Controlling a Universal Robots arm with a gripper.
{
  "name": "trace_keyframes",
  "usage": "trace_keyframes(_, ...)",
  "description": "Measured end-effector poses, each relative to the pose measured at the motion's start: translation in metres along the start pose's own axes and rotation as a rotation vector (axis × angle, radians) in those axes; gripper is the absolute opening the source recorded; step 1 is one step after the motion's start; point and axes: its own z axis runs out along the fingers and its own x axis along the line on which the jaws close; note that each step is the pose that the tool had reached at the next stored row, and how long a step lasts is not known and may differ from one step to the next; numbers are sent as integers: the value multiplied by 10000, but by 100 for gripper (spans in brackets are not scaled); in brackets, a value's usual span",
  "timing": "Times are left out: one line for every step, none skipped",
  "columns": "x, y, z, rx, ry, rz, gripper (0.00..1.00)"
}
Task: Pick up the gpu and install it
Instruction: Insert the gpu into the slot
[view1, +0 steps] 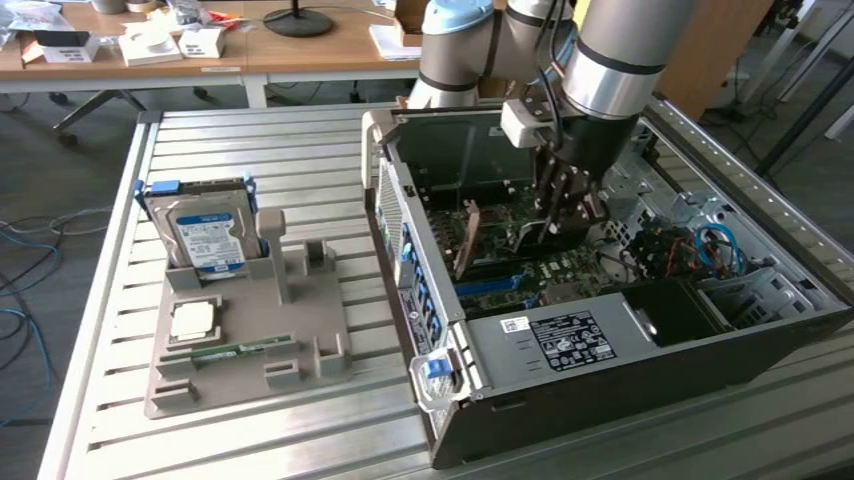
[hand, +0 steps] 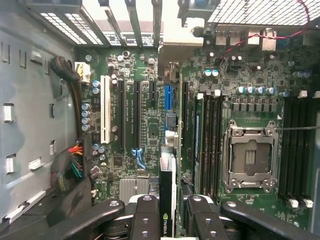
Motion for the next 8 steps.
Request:
trace_keyframes(0, 4, 14, 0, 0, -2, 26)
trace_keyframes(1, 7, 29, 0, 0, -3, 26)
trace_keyframes(1, 11, 42, 0, 0, -5, 26)
trace_keyframes(1, 15, 57, 0, 0, -6, 26)
trace_keyframes(1, 19, 71, 0, -1, -8, 26)
trace_keyframes(2, 25, 82, 0, -1, -10, 26)
trace_keyframes(2, 35, 91, 1, 0, -11, 26)
trace_keyframes(2, 47, 101, 3, -1, -11, 26)
